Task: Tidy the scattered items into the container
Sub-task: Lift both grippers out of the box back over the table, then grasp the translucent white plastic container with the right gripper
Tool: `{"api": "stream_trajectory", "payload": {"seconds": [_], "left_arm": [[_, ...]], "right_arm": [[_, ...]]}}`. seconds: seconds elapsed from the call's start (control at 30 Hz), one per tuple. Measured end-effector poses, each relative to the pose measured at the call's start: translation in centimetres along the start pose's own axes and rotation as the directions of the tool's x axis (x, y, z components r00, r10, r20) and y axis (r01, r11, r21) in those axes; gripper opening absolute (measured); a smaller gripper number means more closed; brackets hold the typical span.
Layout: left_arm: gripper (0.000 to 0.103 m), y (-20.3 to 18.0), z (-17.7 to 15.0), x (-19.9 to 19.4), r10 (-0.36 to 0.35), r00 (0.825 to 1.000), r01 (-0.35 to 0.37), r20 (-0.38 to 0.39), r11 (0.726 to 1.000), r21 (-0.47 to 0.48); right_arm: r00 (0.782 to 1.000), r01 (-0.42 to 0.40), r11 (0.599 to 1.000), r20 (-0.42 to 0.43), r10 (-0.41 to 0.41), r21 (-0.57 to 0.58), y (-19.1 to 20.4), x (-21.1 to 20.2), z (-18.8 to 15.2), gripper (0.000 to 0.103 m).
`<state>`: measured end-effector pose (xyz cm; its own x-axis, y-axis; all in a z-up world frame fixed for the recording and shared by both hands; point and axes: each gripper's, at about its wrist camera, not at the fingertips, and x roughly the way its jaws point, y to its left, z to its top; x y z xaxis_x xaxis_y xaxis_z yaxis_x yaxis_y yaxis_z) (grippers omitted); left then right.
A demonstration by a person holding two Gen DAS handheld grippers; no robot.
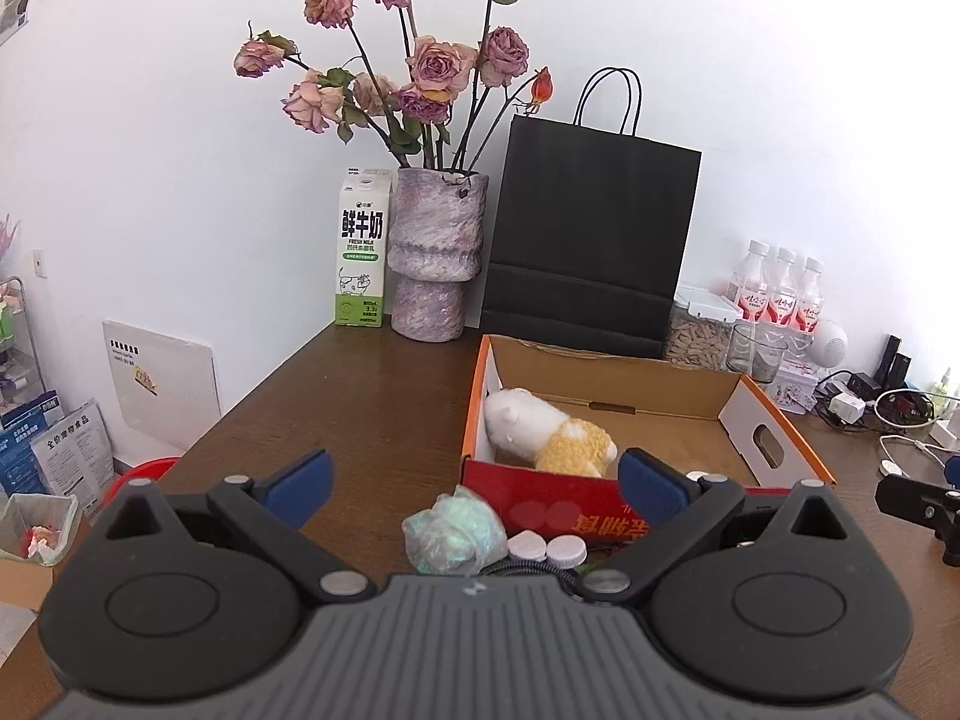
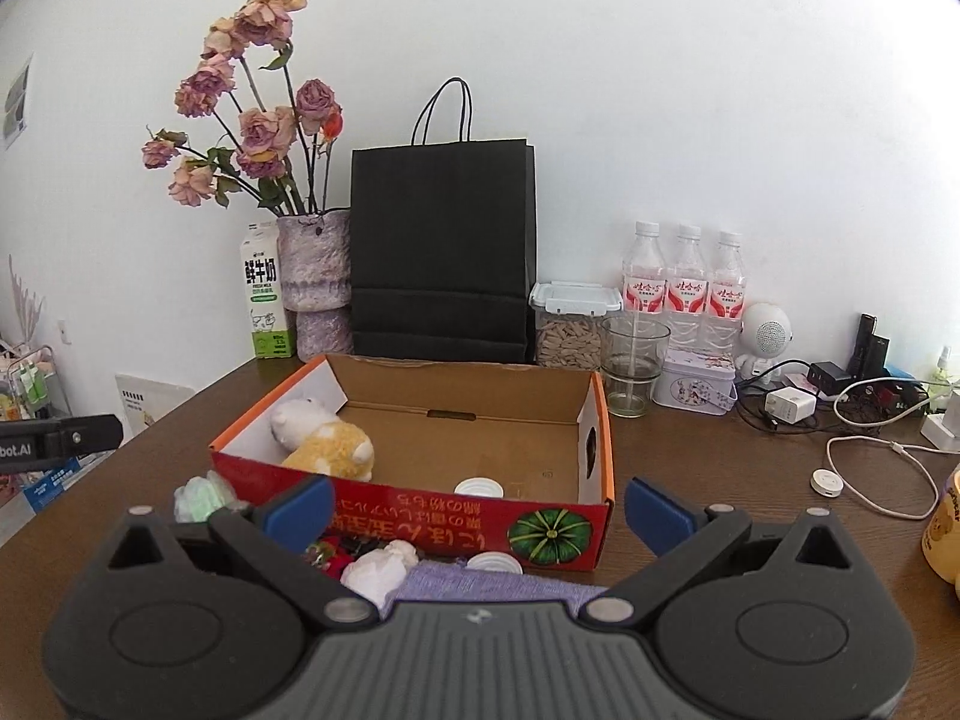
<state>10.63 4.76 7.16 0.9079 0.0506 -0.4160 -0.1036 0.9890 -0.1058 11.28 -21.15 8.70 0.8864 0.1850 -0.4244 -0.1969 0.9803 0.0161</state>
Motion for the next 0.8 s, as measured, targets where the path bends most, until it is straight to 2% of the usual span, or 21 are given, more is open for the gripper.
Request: {"api": "stream_trajectory", "payload": {"seconds": [0.23,0.57,0.8], "left_arm": [[0.103,1.3,-2.1,-3.5,0.011,1.000,-0.011,-0.009,1.000,-0.002],[0.103,2.3,-4.8,-6.4,0.025,0.999,-0.025,-0.030,1.000,-0.009],[0.103,2.7,-6.9,-7.2,0.009,0.998,-0.009,-0.059,1.000,0.000]], "right_arm": [[1.000,-0.004,1.000,-0.004,0.004,-0.016,0.6,-3.8,-2.3,0.103],[0.998,-0.036,0.999,-0.042,0.035,-0.025,1.3,-6.7,-6.2,0.103],[0.988,-0.067,0.998,-0.142,0.065,-0.016,1.6,-6.3,-9.6,0.103]]}}
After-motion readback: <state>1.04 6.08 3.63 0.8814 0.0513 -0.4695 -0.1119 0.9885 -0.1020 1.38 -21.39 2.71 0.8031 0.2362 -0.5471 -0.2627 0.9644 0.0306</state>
